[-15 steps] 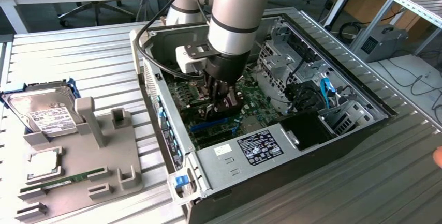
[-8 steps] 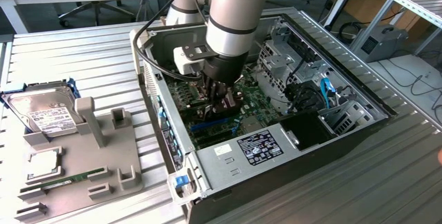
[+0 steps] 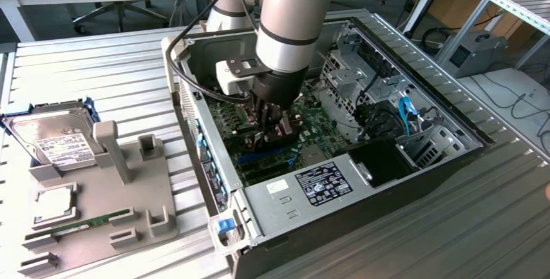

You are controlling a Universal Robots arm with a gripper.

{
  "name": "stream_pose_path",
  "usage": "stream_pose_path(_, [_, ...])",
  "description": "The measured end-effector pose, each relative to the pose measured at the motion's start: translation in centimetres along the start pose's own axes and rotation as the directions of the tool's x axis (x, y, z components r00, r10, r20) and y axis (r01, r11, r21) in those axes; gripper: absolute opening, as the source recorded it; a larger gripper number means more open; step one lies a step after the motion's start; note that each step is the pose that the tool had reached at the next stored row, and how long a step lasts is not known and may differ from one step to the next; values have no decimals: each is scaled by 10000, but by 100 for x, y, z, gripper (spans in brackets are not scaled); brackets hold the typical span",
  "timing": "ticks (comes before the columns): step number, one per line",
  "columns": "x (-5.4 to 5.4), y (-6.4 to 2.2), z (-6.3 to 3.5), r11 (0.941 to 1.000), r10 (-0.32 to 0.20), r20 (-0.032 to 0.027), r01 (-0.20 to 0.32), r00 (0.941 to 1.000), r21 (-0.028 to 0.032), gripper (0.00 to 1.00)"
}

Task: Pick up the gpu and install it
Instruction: 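Insert the gpu into the slot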

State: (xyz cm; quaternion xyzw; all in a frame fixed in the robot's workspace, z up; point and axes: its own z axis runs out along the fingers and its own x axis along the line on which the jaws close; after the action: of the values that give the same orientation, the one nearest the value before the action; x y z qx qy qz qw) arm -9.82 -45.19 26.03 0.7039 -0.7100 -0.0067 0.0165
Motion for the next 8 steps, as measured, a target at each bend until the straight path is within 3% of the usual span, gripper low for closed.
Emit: stream_pose_path(8, [1,0,31,10000,1,0,-1,10000,0,26])
